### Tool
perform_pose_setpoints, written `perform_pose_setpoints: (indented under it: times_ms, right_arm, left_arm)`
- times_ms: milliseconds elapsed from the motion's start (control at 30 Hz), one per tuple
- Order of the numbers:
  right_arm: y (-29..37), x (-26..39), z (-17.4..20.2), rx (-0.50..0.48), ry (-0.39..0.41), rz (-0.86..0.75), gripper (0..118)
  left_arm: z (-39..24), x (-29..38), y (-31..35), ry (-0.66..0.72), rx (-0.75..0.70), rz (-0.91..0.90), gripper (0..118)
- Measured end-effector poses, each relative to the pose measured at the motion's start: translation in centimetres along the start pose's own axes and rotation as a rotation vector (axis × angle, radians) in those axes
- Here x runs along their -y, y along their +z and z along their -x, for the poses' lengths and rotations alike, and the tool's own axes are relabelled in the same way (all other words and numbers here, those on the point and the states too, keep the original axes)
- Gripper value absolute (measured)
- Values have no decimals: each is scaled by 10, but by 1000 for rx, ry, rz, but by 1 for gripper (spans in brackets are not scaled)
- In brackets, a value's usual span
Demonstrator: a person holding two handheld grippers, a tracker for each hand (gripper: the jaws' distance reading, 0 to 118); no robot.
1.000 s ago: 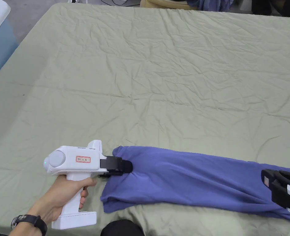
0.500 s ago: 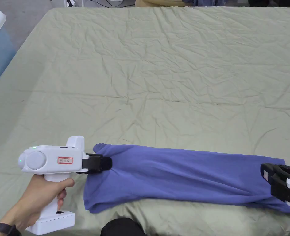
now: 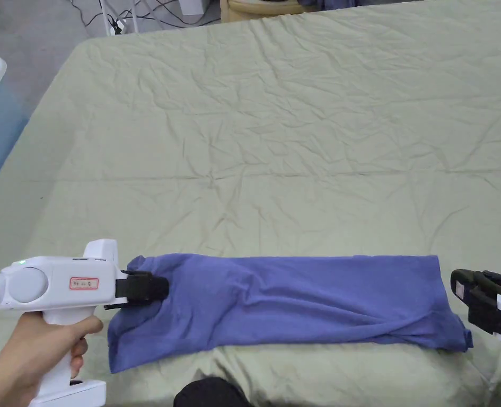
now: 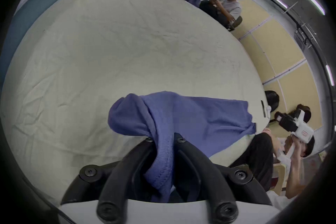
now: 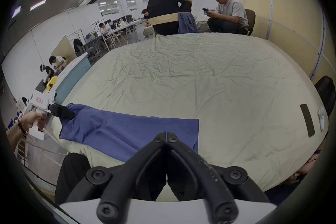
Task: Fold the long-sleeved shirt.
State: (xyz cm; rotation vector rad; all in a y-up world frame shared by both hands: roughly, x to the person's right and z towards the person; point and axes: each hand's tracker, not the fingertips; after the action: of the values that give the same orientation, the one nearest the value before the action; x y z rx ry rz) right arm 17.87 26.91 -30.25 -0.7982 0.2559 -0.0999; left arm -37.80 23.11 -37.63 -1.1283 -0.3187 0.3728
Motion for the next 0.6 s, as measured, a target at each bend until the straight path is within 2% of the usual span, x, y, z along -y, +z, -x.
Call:
perform_pose_setpoints:
  times_ms: [67,233,367,600]
  right_arm:
    - [5,3,-7,-4,-27,-12,1]
    - [14,13,-25,-13,-81,-40,1]
    - [21,22,-41,-19,-130,-57,1]
    - [32,31,-72,0,-209,-92,1]
  left_arm:
    - [-31,-3,2,-80,36,8,12]
    - [-106,-12,-10,-176,91,65,12]
    - [-145,-19,-42,-158,108,84,12]
    - [-215,-33,-111,-216,159,171,12]
